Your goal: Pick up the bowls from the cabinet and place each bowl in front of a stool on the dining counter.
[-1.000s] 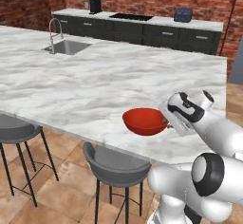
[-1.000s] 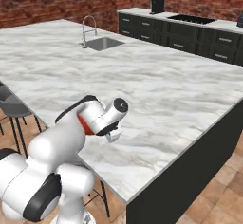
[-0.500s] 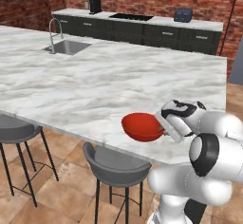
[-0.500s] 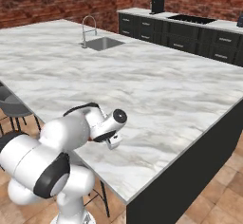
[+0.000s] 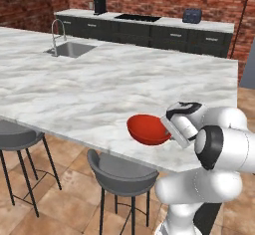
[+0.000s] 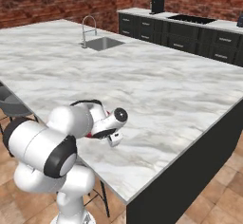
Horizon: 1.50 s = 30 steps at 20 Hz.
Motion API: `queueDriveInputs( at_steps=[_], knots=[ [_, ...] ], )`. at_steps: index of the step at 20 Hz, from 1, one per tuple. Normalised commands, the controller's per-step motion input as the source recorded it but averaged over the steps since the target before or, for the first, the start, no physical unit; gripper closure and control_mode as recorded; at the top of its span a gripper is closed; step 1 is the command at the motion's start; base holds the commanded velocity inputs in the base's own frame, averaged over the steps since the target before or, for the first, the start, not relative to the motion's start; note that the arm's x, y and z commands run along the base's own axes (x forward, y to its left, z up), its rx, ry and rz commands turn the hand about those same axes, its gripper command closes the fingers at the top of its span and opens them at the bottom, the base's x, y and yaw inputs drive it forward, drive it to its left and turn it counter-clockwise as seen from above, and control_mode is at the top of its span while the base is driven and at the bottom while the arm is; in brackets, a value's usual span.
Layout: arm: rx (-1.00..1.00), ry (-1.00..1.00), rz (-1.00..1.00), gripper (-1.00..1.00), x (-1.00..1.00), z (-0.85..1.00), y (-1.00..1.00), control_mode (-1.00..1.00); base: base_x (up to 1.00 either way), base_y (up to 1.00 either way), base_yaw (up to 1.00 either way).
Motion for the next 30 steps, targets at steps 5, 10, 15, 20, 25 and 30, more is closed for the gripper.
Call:
queueDriveInputs(
  at_steps=[5, 10, 15, 20, 25, 30],
  knots=[
    [0.00, 0.00, 0.00, -1.00, 0.14, 0.08, -0.04, -1.00, 0.00, 0.00, 0.00],
    [0.00, 0.00, 0.00, -1.00, -0.10, 0.67, -0.13, -1.00, 0.00, 0.00, 0.00],
    [0.00, 0.00, 0.00, -1.00, -0.18, 0.97, -0.05, -1.00, 0.00, 0.00, 0.00],
    [0.00, 0.04, 0.00, -1.00, -0.02, 1.00, 0.00, -1.00, 0.00, 0.00, 0.00],
    [0.00, 0.03, 0.00, -1.00, -0.09, 0.92, 0.00, -1.00, 0.00, 0.00, 0.00],
    [0.00, 0.04, 0.00, -1.00, -0.10, 0.91, 0.00, -1.00, 0.00, 0.00, 0.00]
  ],
)
